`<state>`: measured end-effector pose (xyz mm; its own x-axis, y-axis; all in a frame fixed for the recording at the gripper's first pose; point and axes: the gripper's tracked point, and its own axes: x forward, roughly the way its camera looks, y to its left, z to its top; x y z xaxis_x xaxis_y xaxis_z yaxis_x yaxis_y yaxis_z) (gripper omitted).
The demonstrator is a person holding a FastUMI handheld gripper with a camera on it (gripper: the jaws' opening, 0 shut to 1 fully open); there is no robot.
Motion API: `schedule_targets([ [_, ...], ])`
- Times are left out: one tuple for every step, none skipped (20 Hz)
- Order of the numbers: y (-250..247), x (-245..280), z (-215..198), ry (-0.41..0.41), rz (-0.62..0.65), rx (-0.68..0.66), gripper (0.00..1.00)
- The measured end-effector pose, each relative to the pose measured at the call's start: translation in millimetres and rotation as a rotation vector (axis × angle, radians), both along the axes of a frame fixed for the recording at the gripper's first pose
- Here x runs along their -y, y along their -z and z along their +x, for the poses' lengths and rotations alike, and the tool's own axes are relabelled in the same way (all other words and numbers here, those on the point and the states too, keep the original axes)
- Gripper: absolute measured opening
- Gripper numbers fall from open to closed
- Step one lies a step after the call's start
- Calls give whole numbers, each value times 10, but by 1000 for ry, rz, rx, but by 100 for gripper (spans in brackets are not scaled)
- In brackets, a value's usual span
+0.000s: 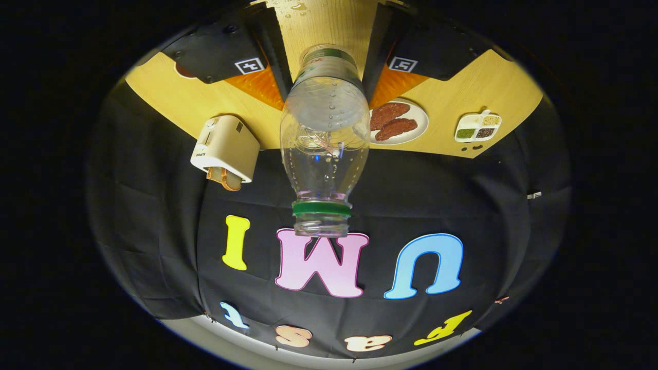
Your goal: Take the bottle from table, then pour the juice into the cup, finally place the bottle on the coaster
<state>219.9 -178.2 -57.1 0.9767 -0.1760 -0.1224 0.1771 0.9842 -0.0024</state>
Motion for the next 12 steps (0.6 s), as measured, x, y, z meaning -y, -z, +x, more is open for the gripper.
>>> schedule_targets([
  [17, 30, 65, 12, 0, 3, 72],
  [67, 66, 141, 26, -1, -2, 72],
  [126, 100, 188, 37, -1, -11, 72],
  [181, 134, 240, 47, -1, -19, 72],
  [234, 167, 291, 58, -5, -28, 73],
  [284, 180, 343, 62, -7, -34, 73],
  [326, 176, 392, 61, -12, -38, 73],
  [364, 174, 428, 61, -14, -42, 73],
  [410, 172, 470, 62, -11, -49, 73],
  [475, 178, 494, 70, -5, -62, 73],
  [540, 184, 501, 75, 8, -72, 73],
  [578, 157, 514, 72, 25, -78, 73],
])
